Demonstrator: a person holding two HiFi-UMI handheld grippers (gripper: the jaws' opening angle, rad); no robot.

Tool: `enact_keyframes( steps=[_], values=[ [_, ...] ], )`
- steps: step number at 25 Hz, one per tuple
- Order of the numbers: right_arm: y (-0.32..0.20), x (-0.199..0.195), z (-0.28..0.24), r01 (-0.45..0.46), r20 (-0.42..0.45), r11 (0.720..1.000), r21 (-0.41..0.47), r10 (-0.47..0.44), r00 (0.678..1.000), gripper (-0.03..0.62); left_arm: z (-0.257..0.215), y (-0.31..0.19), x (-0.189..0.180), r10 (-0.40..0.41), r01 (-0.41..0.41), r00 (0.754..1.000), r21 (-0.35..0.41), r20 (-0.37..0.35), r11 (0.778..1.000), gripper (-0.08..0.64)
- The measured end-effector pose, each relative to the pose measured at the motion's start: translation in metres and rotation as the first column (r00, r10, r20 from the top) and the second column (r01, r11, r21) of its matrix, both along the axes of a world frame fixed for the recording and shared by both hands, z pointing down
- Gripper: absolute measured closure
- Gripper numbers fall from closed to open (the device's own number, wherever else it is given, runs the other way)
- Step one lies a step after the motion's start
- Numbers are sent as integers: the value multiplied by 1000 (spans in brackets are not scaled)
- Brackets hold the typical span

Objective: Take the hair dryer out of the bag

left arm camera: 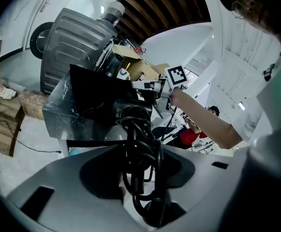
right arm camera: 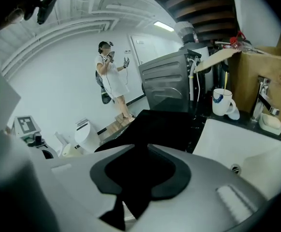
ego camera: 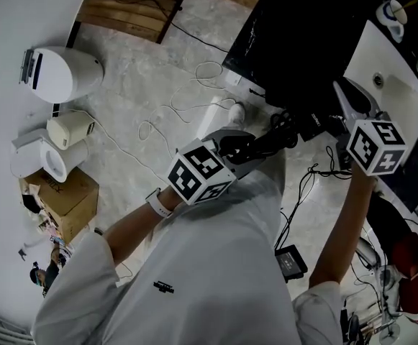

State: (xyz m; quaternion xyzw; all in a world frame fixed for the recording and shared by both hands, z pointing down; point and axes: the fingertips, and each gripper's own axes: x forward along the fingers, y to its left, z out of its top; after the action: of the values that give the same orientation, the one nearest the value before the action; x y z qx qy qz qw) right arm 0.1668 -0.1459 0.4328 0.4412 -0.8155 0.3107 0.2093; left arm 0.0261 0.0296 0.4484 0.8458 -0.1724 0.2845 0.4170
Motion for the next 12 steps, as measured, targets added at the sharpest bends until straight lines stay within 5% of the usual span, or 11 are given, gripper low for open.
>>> enact_keyframes(
  steps=[7,12],
  values=[
    [34,-3,-14,128,1,991,-46,-128,992,503,-15,5,2,23,-23,1000,16,-16,1000,373],
    [56,-12,-31,203,81,976,-82,-197,977,472,-25,8,0,47,-46,999,15,-19,999,373]
  ],
)
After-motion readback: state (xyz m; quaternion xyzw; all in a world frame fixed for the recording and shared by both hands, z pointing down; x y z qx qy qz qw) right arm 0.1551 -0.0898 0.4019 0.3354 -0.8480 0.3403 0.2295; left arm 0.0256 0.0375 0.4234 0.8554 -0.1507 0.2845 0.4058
